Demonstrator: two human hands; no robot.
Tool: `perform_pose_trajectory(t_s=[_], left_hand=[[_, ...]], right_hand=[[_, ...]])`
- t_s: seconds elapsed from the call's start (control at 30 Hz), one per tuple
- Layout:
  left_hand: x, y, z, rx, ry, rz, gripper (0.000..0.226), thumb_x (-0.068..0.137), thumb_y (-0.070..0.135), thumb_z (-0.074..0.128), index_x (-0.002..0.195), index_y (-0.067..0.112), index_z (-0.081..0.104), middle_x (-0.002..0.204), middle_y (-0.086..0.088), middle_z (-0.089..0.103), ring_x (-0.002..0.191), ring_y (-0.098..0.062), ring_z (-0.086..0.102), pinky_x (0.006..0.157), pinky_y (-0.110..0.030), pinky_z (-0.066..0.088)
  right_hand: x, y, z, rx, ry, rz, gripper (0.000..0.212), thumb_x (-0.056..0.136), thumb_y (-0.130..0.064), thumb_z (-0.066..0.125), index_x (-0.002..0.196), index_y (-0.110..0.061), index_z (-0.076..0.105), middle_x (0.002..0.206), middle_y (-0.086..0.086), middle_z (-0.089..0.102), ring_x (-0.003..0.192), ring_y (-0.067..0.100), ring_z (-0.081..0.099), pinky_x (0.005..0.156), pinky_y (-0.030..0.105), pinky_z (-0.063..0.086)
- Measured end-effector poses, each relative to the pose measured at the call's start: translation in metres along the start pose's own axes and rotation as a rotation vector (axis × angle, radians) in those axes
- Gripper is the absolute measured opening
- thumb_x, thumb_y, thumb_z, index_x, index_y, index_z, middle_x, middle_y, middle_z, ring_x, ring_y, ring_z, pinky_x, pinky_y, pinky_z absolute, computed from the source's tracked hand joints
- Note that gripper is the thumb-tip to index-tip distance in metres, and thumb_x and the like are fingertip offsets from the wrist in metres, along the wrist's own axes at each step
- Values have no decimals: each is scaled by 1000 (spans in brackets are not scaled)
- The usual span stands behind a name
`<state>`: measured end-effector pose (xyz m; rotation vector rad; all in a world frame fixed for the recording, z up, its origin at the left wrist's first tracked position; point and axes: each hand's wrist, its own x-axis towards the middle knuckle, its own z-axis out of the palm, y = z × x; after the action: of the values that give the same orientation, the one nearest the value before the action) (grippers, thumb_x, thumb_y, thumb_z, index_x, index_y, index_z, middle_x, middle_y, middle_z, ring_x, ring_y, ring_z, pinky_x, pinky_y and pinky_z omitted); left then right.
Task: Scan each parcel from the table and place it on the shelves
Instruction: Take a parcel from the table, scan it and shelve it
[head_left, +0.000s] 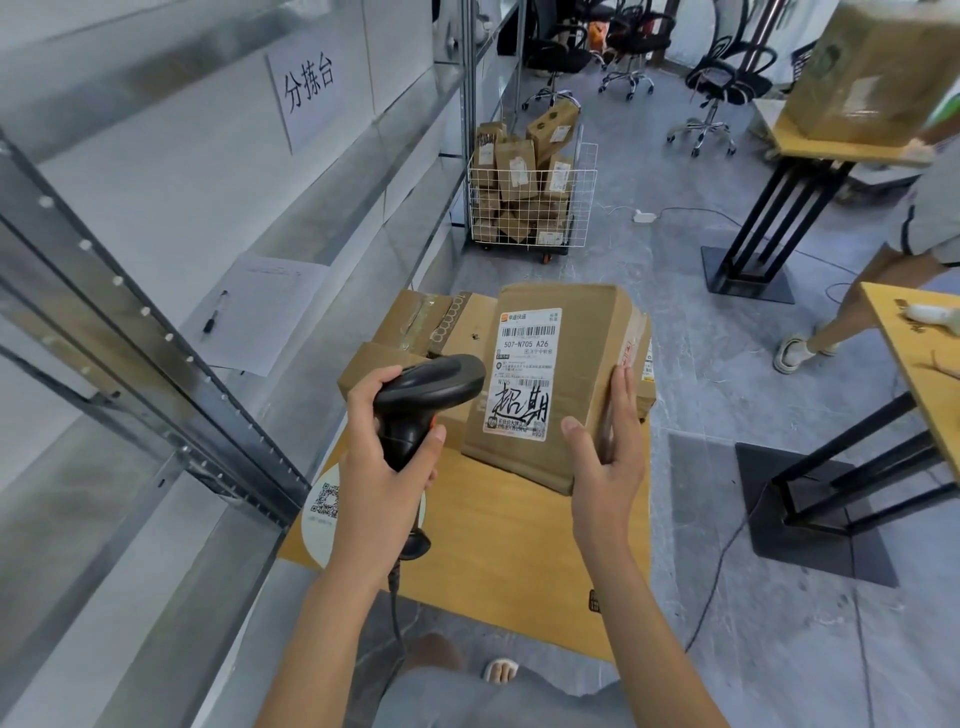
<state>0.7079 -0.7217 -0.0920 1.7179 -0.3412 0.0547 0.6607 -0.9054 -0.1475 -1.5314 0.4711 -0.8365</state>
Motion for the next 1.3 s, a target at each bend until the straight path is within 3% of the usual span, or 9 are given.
perform_pose_trajectory(t_s=[0.33,0.53,1.0,1.3], left_hand=[[-2,7,3,-18,12,19,66,94,11,70,119,66,42,111,6,63,64,-14,67,63,-19,55],[0,7,5,-29,24,17,67,94,10,69,118,66,42,111,9,62,64,-14,66,63,-21,56],[9,3,11,-17,38,14,66,95,9,69,121,63,40,103,27,61,63,-17,65,63,-23,57],[15,-2,11,-34,71,-1,64,94,8,69,125,57,41,108,18,61,65,-18,66,62,-21,56]], right_hand=[[-6,-1,-3,-82,-34,-55,71,83,-38,62,149,-45,37,161,-24,30,152,7,21,123,58,21],[-7,-1,-2,-120,-47,-70,73,82,-40,62,150,-43,37,160,-25,31,147,7,28,121,48,28],[5,4,-1,-133,-45,-90,72,82,-39,63,148,-50,36,160,-23,32,147,13,31,117,57,31],[9,5,2,-152,-56,-103,73,82,-38,63,149,-47,36,161,-23,31,147,13,32,119,58,27]])
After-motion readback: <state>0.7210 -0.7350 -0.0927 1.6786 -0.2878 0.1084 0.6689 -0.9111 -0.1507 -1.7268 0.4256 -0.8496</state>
